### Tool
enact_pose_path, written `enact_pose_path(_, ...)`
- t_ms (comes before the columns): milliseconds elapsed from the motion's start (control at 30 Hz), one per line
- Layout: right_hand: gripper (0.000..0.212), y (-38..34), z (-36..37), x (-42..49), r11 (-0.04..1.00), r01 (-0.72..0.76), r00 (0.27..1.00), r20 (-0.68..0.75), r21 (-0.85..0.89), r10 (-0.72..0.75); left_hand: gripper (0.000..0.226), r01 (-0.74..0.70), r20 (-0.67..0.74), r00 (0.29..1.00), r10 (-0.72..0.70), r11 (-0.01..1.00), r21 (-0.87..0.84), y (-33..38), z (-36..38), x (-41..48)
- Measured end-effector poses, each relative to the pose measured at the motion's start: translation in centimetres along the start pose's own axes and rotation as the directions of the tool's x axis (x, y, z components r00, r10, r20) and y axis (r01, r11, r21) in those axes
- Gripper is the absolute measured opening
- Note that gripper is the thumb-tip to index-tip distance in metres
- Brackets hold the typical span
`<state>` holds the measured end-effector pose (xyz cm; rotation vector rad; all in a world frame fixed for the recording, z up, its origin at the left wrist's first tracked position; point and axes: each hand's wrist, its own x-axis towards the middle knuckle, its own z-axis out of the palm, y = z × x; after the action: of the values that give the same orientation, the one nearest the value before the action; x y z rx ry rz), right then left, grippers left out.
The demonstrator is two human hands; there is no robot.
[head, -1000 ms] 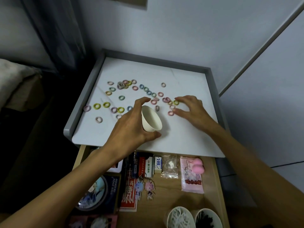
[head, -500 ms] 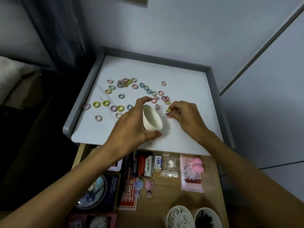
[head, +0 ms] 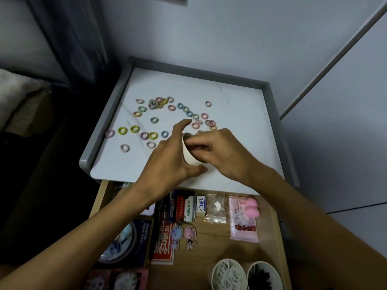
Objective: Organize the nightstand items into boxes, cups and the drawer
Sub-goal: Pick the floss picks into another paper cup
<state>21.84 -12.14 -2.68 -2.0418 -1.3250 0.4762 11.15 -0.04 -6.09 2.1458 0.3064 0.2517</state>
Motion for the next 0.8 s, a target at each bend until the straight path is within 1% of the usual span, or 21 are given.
enact_pose_path(67,0.023,0.6,-0.5,0.0,0.997,-0.027,0.995,-0.089,0.075,0.033,0.104,0.012,-0.019,1.000,-0.012,1.000,-0.008,-0.2,-0.1,0.0)
enact_pose_path(167,0.021,1.6,-1.5,0.4,0.969,-0.104,0.962,-0.223,0.225,0.156,0.104,0.042,-0.064,0.997,-0.040,0.999,0.021,-0.1,-0.9,0.1)
enact_pose_path(233,0.018,2.3,-2.1,1.5,0.940,-0.161,0.930,-0.273,0.302,0.247,0.103,0.050,-0.085,0.995,-0.047,0.998,0.031,0.0,-1.5,0.3)
enact_pose_path(300,0.016,3.4,-2.9,3.5,0.920,-0.215,0.899,-0.303,0.327,0.317,0.103,0.054,-0.098,0.994,-0.052,0.998,0.014,-0.1,-1.8,0.6)
enact_pose_path(367,0.016,5.0,-3.6,6.0,0.925,-0.264,0.872,-0.342,0.273,0.350,0.103,0.058,-0.109,0.992,-0.058,0.998,-0.009,-0.3,-2.1,0.8)
enact_pose_path(433,0.019,6.8,-4.1,8.6,0.930,-0.352,0.864,-0.347,0.104,0.366,0.102,0.063,-0.113,0.991,-0.065,0.998,-0.021,-0.2,-2.3,0.8)
enact_pose_path(500,0.031,8.4,-4.3,10.4,0.898,-0.435,0.873,-0.281,-0.075,0.399,0.101,0.064,-0.118,0.991,-0.066,0.998,-0.022,-0.1,-2.6,0.8)
enact_pose_path(533,0.036,9.0,-4.2,10.9,0.882,-0.456,0.875,-0.244,-0.122,0.418,0.101,0.064,-0.118,0.991,-0.066,0.998,-0.018,0.0,-2.7,0.8)
enact_pose_path(600,0.036,9.4,-3.7,11.1,0.880,-0.451,0.884,-0.210,-0.151,0.417,0.099,0.064,-0.120,0.991,-0.065,0.998,-0.015,-0.1,-3.1,0.9)
enact_pose_path(733,0.025,9.2,-2.3,9.2,0.923,-0.366,0.921,-0.187,-0.123,0.341,0.097,0.057,-0.111,0.992,-0.058,0.998,-0.013,-0.1,-3.4,1.0)
enact_pose_path(800,0.020,9.2,-1.5,8.0,0.928,-0.341,0.930,-0.196,-0.147,0.311,0.096,0.058,-0.111,0.992,-0.058,0.998,-0.006,-0.2,-3.4,0.9)
